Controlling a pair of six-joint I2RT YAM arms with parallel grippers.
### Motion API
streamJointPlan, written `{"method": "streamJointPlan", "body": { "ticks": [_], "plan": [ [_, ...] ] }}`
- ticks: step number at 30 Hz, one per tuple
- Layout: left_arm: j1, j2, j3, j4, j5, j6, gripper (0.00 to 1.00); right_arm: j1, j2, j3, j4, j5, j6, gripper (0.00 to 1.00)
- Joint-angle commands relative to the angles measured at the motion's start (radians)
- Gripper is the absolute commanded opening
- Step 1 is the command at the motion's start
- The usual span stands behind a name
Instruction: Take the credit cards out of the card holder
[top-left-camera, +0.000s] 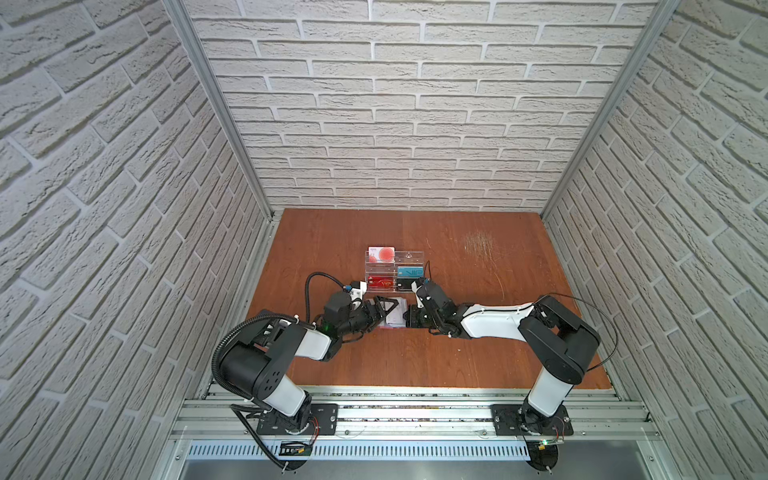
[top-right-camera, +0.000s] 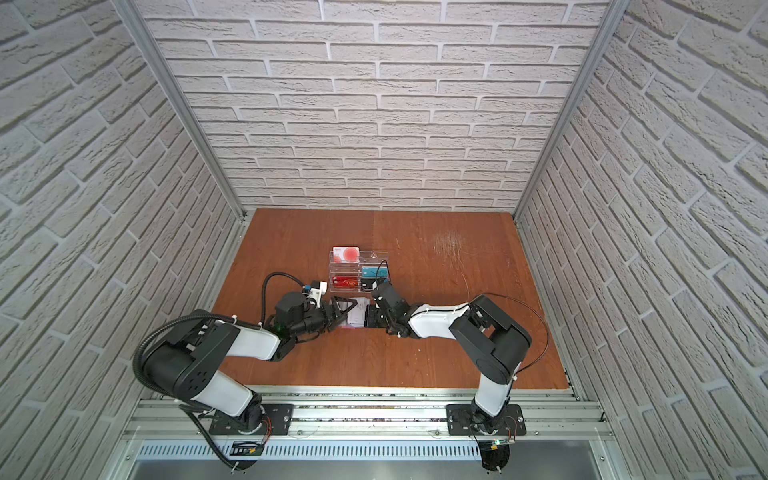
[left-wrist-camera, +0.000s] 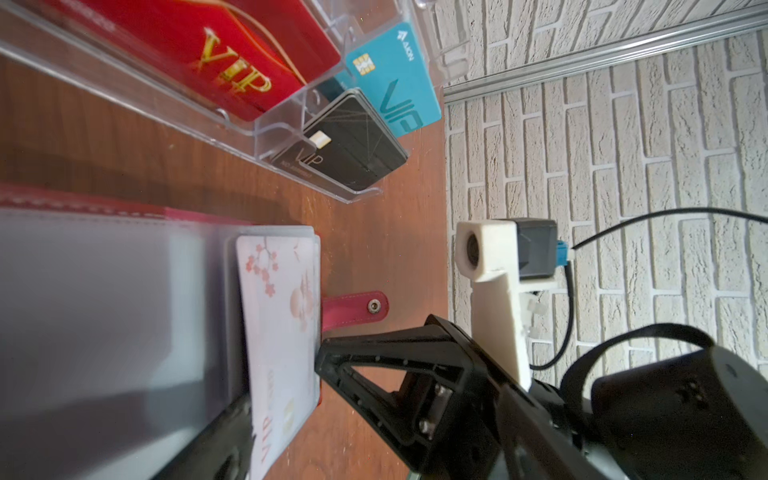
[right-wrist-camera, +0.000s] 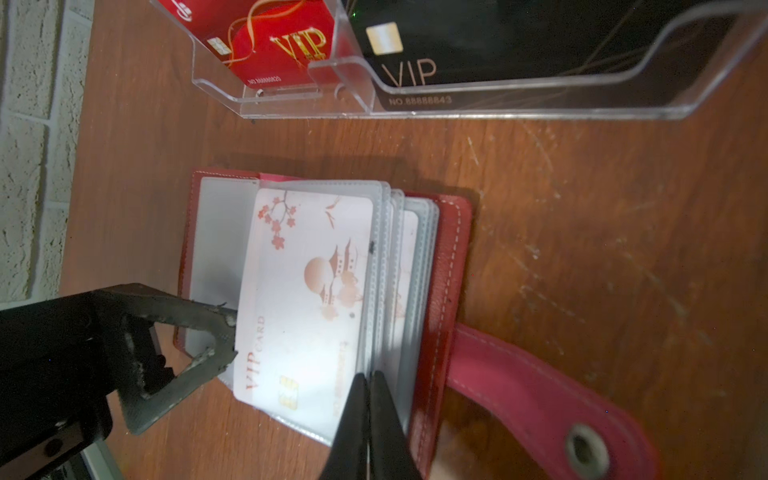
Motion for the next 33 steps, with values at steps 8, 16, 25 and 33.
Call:
{"method": "streamJointPlan", "body": {
  "ticks": [8,16,25,33],
  "plan": [
    [0.003,0.05,0.009,0.174,0.068,0.021,0.89,-0.007,0.038,-0.011,-0.02,-0.034,0.007,0.06],
    [0.001,0.135,0.002,0.262,0.077,0.003,0.87,-0.016,0.047,0.007,-0.019,-0.068,-0.019,0.06],
    [-0.009,0.192,0.014,0.342,0.095,-0.023,0.85,-0.023,0.077,0.025,-0.02,-0.084,-0.022,0.06],
    [-0.036,0.212,0.025,0.335,0.104,-0.022,0.84,-0.049,0.077,0.01,0.004,-0.094,-0.005,0.06]
  ]
}}
